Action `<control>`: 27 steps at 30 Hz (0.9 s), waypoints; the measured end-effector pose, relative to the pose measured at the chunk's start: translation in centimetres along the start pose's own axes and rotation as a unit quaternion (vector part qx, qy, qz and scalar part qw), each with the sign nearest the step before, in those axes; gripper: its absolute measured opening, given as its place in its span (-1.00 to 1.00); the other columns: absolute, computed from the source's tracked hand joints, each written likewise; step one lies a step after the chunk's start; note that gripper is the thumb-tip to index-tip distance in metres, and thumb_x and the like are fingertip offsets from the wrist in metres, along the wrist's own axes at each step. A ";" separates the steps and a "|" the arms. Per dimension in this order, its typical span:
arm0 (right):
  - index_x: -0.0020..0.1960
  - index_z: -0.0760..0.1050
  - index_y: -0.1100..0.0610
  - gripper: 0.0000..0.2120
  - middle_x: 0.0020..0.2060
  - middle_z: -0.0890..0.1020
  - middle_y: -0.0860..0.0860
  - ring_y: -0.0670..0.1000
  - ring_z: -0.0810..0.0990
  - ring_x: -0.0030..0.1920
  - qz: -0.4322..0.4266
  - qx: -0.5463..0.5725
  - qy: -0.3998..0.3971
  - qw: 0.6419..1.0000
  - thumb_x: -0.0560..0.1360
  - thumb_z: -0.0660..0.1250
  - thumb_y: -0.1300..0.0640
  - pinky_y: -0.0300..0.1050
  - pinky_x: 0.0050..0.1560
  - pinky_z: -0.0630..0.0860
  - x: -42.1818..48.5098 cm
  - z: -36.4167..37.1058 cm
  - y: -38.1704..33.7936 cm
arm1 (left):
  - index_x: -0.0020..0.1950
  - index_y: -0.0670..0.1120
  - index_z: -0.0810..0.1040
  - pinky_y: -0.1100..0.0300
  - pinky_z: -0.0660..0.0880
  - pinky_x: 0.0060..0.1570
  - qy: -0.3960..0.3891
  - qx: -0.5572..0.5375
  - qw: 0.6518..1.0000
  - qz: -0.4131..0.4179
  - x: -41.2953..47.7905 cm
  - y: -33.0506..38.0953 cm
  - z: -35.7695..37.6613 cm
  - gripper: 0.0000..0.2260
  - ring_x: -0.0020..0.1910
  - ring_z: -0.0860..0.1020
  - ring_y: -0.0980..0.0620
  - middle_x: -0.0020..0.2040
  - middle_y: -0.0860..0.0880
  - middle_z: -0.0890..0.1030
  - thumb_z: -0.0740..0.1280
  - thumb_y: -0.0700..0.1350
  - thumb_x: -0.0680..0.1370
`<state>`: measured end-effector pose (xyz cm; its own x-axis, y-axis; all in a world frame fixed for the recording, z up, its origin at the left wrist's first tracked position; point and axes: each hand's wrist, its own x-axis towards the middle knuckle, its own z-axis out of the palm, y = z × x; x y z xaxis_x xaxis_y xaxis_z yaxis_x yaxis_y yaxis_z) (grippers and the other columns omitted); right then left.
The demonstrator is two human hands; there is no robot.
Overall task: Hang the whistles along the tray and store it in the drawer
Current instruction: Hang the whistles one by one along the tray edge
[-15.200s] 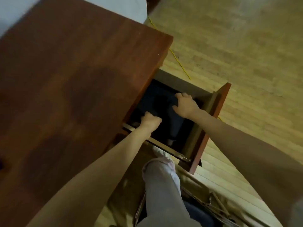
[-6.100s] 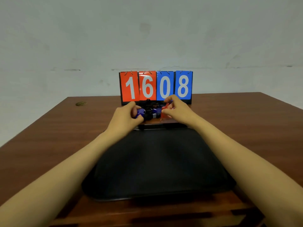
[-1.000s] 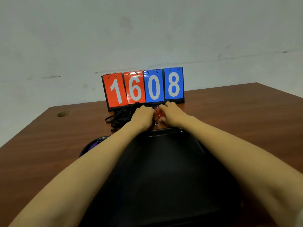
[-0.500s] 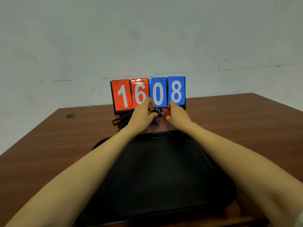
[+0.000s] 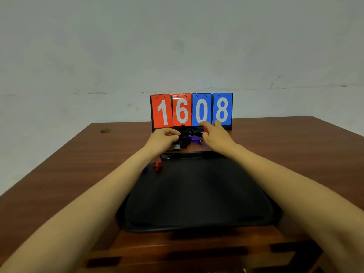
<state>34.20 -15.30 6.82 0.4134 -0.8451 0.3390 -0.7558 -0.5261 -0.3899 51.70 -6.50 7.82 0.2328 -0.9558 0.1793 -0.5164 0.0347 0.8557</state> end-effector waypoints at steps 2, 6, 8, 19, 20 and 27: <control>0.38 0.32 0.04 -0.65 0.23 0.32 0.15 0.02 0.45 -0.15 -0.010 0.006 -0.008 1.000 0.61 0.08 0.13 -0.17 -0.06 0.42 -0.3 0.2 -0.7 | 0.14 -0.07 0.57 0.18 0.53 0.03 -0.019 -0.037 0.999 -0.021 -0.7 -0.4 -0.7 -0.79 -0.02 0.55 0.06 0.10 -0.03 0.57 0.37 -0.12 0.52; 0.30 0.36 0.09 -0.72 0.16 0.35 0.10 -0.09 0.41 -0.18 -0.033 0.021 -0.030 0.999 0.59 0.17 0.16 -0.30 -0.21 0.35 -0.9 0.6 -2.2 | 0.20 -0.05 0.55 0.19 0.52 0.03 -0.035 0.015 0.999 -0.015 -1.5 -1.4 -1.4 -0.64 0.08 0.54 -0.01 0.12 -0.06 0.52 0.46 -0.18 0.43; 0.26 0.35 0.09 -0.73 0.14 0.37 0.11 -0.03 0.44 -0.07 -0.049 0.017 -0.032 0.998 0.57 0.21 0.18 -0.26 -0.10 0.40 -1.1 0.9 -2.7 | 0.20 -0.06 0.54 0.29 0.51 -0.13 -0.031 0.022 0.999 -0.009 -1.7 -1.7 -1.6 -0.66 0.01 0.59 -0.02 0.12 -0.09 0.54 0.44 -0.20 0.45; 0.06 0.39 0.11 -0.88 0.07 0.38 0.09 0.09 0.47 -0.01 -0.119 0.052 -0.137 0.982 0.56 0.13 0.23 -0.05 0.04 0.48 -2.7 3.0 -7.5 | 0.23 -0.10 0.48 0.37 0.44 -0.30 0.064 0.104 0.992 -0.028 -3.2 -2.6 -4.8 -0.69 -0.20 0.54 0.11 -0.01 -0.02 0.52 0.36 -0.24 0.50; 0.12 0.40 0.11 -0.84 0.10 0.37 0.08 0.08 0.47 0.01 -0.122 0.049 -0.154 0.979 0.56 0.13 0.22 -0.06 0.06 0.48 -2.7 3.2 -8.1 | 0.22 -0.09 0.49 0.32 0.47 -0.22 0.057 0.119 0.991 -0.031 -3.4 -2.6 -5.0 -0.70 -0.15 0.55 0.08 0.02 -0.04 0.53 0.37 -0.23 0.50; 0.45 0.20 0.11 -0.48 0.30 0.36 0.13 0.03 0.45 0.17 -0.078 0.068 -0.205 0.973 0.53 0.21 0.32 -0.18 0.11 0.39 -2.7 3.5 -9.2 | 0.20 -0.07 0.52 0.24 0.43 -0.09 0.030 0.129 0.991 -0.038 -4.0 -3.5 -5.4 -0.67 -0.08 0.53 0.06 0.04 -0.05 0.55 0.40 -0.26 0.46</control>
<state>41.84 -8.52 6.49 0.7069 -0.7059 0.0439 -0.6046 -0.6353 -0.4804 57.08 -1.25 6.73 0.3227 -0.9338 0.1546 -0.6870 -0.1188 0.7169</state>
